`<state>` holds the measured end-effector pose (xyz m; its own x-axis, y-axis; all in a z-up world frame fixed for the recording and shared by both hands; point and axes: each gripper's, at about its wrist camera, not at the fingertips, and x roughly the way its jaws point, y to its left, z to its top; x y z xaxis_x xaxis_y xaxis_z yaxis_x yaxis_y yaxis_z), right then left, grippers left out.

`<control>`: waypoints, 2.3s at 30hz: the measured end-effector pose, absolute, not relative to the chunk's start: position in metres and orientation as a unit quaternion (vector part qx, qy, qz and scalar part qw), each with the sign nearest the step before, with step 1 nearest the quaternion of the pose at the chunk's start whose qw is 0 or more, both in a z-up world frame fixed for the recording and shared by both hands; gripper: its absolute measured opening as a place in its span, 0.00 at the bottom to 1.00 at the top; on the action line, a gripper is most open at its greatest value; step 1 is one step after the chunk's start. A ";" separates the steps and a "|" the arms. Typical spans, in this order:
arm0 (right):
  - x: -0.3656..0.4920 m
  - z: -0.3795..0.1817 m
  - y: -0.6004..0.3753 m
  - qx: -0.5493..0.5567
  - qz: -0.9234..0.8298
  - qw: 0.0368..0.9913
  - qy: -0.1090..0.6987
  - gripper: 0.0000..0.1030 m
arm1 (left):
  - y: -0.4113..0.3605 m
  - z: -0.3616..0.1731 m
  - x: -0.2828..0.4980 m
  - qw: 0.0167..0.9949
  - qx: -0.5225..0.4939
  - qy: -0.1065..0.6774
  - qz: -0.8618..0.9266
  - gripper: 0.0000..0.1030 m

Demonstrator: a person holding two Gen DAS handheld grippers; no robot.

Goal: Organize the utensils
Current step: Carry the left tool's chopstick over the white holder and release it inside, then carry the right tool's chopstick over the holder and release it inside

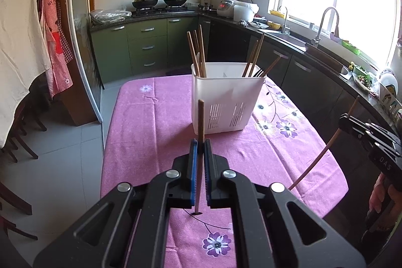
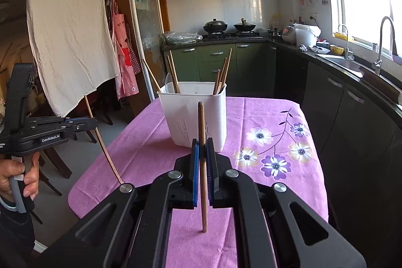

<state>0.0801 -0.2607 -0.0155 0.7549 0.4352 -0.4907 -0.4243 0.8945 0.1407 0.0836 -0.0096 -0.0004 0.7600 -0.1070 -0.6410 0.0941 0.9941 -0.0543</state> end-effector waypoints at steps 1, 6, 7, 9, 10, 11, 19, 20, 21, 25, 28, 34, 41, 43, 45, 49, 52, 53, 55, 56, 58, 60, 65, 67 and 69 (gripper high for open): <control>0.080 -0.016 -0.262 0.013 0.229 0.937 0.264 0.06 | -0.009 0.002 0.083 0.939 -0.009 0.340 -0.054 0.05; 0.079 -0.017 -0.265 0.019 0.235 0.936 0.263 0.06 | -0.011 0.026 0.090 0.942 -0.009 0.328 -0.067 0.05; 0.080 -0.017 -0.265 0.020 0.236 0.935 0.262 0.06 | -0.012 0.032 0.094 0.943 -0.010 0.325 -0.069 0.05; 0.082 -0.018 -0.266 0.022 0.238 0.935 0.262 0.06 | -0.015 0.046 0.102 0.945 -0.009 0.317 -0.077 0.05; 0.082 -0.019 -0.267 0.023 0.239 0.935 0.261 0.06 | -0.016 0.056 0.108 0.946 -0.011 0.313 -0.083 0.05; 0.082 -0.019 -0.268 0.025 0.240 0.935 0.261 0.06 | -0.018 0.065 0.114 0.947 -0.011 0.309 -0.086 0.05; 0.086 -0.020 -0.274 0.033 0.249 0.931 0.263 0.06 | -0.032 0.126 0.156 0.958 -0.011 0.270 -0.099 0.05; 0.087 -0.020 -0.275 0.034 0.249 0.931 0.264 0.06 | -0.033 0.132 0.161 0.959 -0.010 0.266 -0.098 0.05; 0.088 -0.020 -0.276 0.036 0.250 0.931 0.264 0.06 | -0.035 0.137 0.166 0.961 -0.007 0.261 -0.096 0.05; 0.090 -0.022 -0.280 0.041 0.252 0.930 0.266 0.06 | -0.044 0.156 0.189 0.967 0.006 0.240 -0.085 0.05; 0.092 -0.023 -0.280 0.041 0.253 0.929 0.268 0.06 | -0.048 0.157 0.208 0.968 0.007 0.240 -0.077 0.05; 0.093 -0.026 -0.282 0.044 0.253 0.927 0.273 0.06 | -0.048 0.127 0.247 0.961 0.007 0.269 -0.064 0.05; 0.098 -0.027 -0.284 0.056 0.258 0.924 0.278 0.06 | -0.043 0.081 0.262 0.953 0.010 0.296 -0.065 0.05; 0.099 -0.025 -0.282 0.054 0.258 0.924 0.277 0.06 | -0.043 0.070 0.260 0.953 0.012 0.295 -0.064 0.05; 0.101 -0.023 -0.279 0.054 0.261 0.924 0.276 0.06 | -0.043 0.062 0.253 0.955 0.012 0.289 -0.065 0.23; 0.105 -0.015 -0.271 0.048 0.271 0.922 0.274 0.06 | -0.039 0.049 0.219 0.966 0.011 0.250 -0.061 0.60; 0.110 -0.005 -0.265 0.045 0.283 0.919 0.270 0.06 | -0.034 0.037 0.182 0.976 0.018 0.212 -0.042 0.85; 0.112 0.001 -0.262 0.044 0.287 0.919 0.265 0.06 | -0.034 0.034 0.172 0.978 0.020 0.203 -0.035 0.90; 0.115 0.015 -0.259 0.042 0.295 0.920 0.254 0.06 | -0.030 0.020 0.147 0.982 0.030 0.184 -0.007 0.91; 0.116 0.023 -0.256 0.040 0.300 0.921 0.246 0.06 | -0.028 0.014 0.138 0.982 0.033 0.184 0.002 0.92; 0.121 0.044 -0.249 0.038 0.309 0.924 0.224 0.06 | -0.021 0.000 0.125 0.981 0.026 0.190 0.016 0.93; 0.130 0.066 -0.240 0.037 0.314 0.927 0.201 0.06 | -0.014 -0.009 0.115 0.980 0.013 0.199 0.016 0.93; 0.162 0.118 -0.222 0.049 0.311 0.937 0.149 0.06 | 0.002 -0.028 0.096 0.976 -0.012 0.215 0.035 0.93; 0.175 0.132 -0.218 0.054 0.303 0.942 0.132 0.06 | 0.008 -0.031 0.092 0.975 -0.015 0.218 0.044 0.93; 0.193 0.143 -0.212 0.052 0.283 0.950 0.125 0.06 | 0.013 -0.035 0.091 0.973 -0.026 0.225 0.044 0.93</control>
<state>0.1933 -0.2124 0.1428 0.8087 0.5503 -0.2079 -0.5245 0.8345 0.1690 0.0907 0.0126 -0.0347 0.8949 0.0737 -0.4401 -0.0969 0.9948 -0.0305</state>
